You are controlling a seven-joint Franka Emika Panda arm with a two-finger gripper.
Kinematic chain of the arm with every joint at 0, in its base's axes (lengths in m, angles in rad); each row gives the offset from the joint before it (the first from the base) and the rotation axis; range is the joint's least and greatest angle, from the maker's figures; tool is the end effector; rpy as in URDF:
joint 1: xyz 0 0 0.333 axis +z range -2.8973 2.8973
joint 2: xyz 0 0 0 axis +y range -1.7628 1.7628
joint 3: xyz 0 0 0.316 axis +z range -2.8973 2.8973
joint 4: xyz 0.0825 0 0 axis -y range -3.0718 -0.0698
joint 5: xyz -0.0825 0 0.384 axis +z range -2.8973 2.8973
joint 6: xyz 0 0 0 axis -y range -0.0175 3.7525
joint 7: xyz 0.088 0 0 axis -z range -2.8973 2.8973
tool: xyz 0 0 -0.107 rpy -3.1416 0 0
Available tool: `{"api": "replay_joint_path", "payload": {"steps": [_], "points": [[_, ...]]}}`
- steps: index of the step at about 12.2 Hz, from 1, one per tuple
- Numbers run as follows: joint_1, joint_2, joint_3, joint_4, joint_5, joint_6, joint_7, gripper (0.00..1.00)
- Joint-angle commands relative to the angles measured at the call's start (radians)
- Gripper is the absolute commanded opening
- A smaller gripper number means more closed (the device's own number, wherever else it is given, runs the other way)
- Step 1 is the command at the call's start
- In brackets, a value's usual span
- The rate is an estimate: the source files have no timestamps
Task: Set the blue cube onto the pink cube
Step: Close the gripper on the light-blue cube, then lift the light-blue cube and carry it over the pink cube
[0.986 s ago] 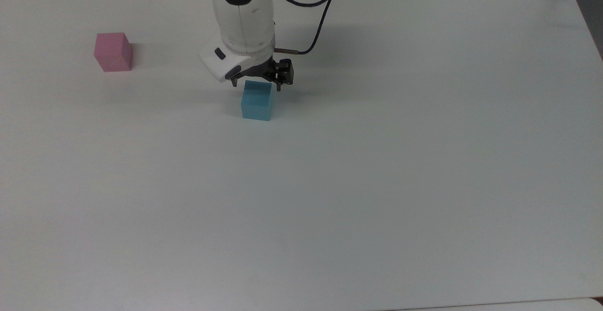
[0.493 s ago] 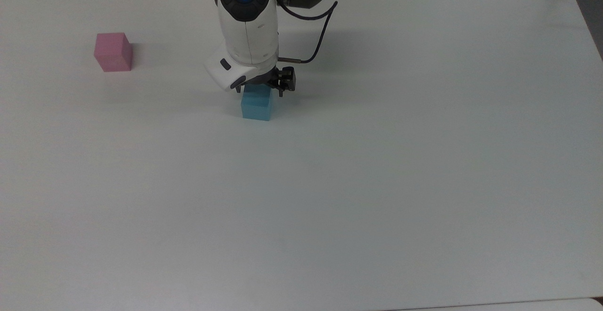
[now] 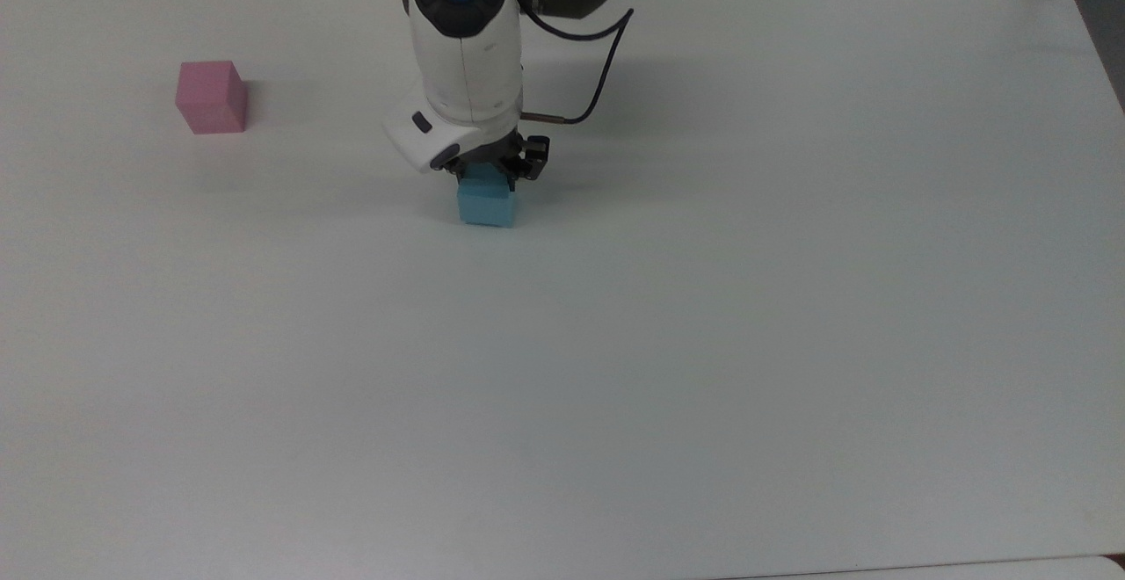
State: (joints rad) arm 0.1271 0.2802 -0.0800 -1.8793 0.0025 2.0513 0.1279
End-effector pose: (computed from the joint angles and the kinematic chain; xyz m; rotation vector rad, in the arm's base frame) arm 0.6070 0.0311 0.3539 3.1054 -0.1245 -0.1635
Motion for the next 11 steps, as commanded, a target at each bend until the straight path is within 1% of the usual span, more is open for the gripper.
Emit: {"api": "replay_joint_path", "payload": {"steps": [1,3,5,6,7,9,11], "points": [[-0.117,-0.174,-0.001,-0.012,-0.01,-0.164,-0.145,0.44],[-0.257,-0.245,-0.01,-0.012,-0.01,-0.23,-0.365,0.44],[-0.329,-0.257,-0.03,-0.014,-0.01,-0.237,-0.486,0.44],[-0.342,-0.256,-0.052,-0.014,-0.01,-0.231,-0.529,0.45],[-0.345,-0.251,-0.091,-0.015,-0.015,-0.226,-0.589,0.45],[-0.346,-0.248,-0.154,-0.021,-0.021,-0.211,-0.657,0.45],[-0.35,-0.23,-0.175,-0.026,-0.035,-0.189,-0.691,0.47]]}}
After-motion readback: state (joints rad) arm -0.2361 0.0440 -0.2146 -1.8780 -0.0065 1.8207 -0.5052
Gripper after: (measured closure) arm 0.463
